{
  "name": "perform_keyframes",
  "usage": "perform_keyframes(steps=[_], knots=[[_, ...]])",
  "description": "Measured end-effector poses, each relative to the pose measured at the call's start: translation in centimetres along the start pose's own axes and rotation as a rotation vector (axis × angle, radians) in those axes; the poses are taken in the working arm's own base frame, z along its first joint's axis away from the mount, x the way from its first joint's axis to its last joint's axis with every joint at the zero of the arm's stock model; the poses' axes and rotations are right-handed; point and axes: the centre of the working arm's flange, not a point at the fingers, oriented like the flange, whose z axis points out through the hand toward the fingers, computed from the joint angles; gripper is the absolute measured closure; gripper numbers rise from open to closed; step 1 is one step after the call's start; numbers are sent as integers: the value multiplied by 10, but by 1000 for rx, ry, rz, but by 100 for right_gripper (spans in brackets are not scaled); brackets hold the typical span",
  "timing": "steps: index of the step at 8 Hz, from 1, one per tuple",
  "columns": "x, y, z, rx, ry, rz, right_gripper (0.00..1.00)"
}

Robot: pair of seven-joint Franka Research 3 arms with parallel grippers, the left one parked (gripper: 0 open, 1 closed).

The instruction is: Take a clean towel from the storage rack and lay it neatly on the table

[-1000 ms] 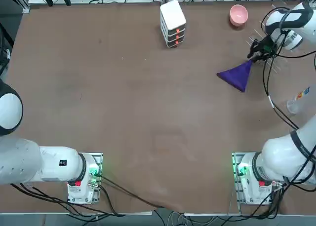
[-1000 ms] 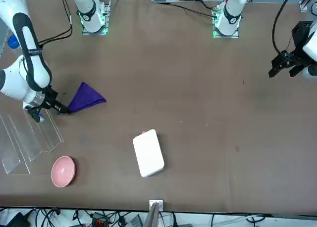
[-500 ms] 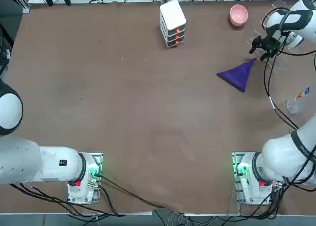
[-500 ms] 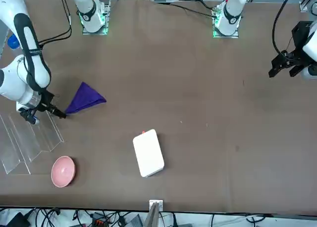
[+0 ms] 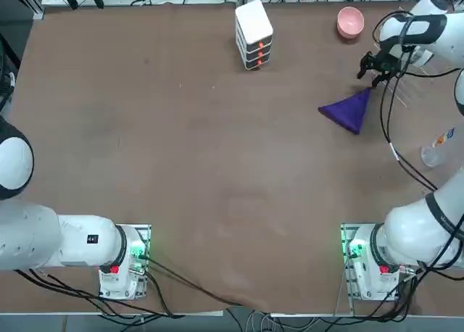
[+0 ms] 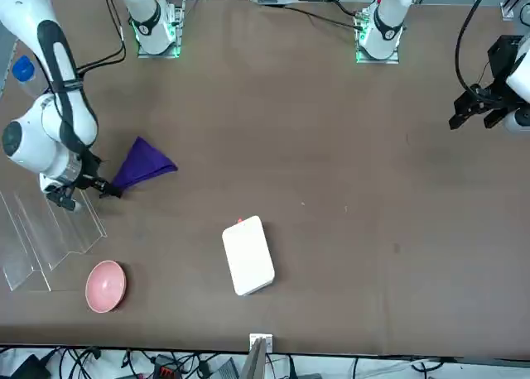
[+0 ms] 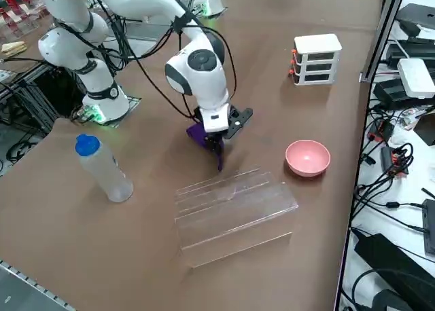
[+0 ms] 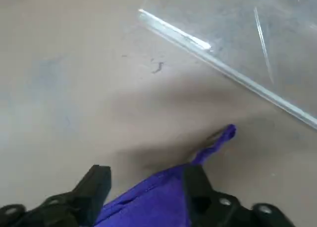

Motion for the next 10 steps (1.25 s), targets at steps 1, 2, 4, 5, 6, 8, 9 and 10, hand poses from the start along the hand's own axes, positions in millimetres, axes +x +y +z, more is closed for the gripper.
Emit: perform_keyframes(steps=[1, 2, 4, 5, 6, 8, 9, 10], knots=[[-1, 2, 0, -7, -2, -5, 40], [-2, 6, 0, -10, -4, -3, 43], [-3, 12, 2, -22, -10, -8, 43], [-3, 16, 1, -29, -11, -12, 43], [-4, 20, 2, -32, -14, -14, 44], [-10, 22, 8, -35, -30, -12, 47], [-12, 23, 11, -36, -36, -12, 50], [-14, 23, 13, -36, -41, -11, 51]])
